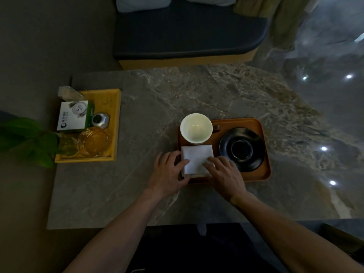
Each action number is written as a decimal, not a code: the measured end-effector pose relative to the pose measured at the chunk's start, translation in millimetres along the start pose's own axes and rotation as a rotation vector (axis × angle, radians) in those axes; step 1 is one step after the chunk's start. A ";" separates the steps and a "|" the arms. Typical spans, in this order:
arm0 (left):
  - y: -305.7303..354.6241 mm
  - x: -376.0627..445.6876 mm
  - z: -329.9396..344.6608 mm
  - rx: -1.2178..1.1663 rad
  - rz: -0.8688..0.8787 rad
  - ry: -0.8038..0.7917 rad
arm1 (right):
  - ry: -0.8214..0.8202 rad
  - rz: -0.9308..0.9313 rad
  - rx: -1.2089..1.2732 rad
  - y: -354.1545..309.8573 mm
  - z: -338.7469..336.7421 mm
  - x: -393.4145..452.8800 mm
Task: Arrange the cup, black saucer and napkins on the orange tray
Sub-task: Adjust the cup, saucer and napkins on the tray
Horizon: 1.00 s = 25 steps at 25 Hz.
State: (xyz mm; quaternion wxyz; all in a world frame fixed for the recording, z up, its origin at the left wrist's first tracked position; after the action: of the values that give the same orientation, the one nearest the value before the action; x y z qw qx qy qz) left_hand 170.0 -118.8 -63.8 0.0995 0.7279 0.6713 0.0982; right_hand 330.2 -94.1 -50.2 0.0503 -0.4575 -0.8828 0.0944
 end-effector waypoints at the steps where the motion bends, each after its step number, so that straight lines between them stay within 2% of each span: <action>1: -1.2 2.4 -1.6 0.002 -0.001 0.010 | -0.002 0.004 -0.039 2.6 0.1 2.9; 15: -12.9 9.7 11.9 0.086 0.010 -0.139 | -0.124 -0.001 -0.086 13.5 20.9 13.5; 25: -9.5 12.0 17.0 0.081 -0.011 -0.138 | -0.133 0.007 -0.096 19.8 21.0 13.9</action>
State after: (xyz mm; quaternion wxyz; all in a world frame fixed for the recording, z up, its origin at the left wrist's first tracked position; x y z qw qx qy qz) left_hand 166.5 -106.3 -82.6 0.1166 0.7326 0.6703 0.0201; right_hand 334.4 -74.1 -74.9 -0.0307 -0.4550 -0.8862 0.0821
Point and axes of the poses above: each hand's wrist, its own x-axis towards the middle knuckle, its own z-axis out of the palm, y = z × x, the point moved 9 cm from there along x, towards the middle knuckle, and after that the axes turned 14 degrees about y, right-handed, at the moved point
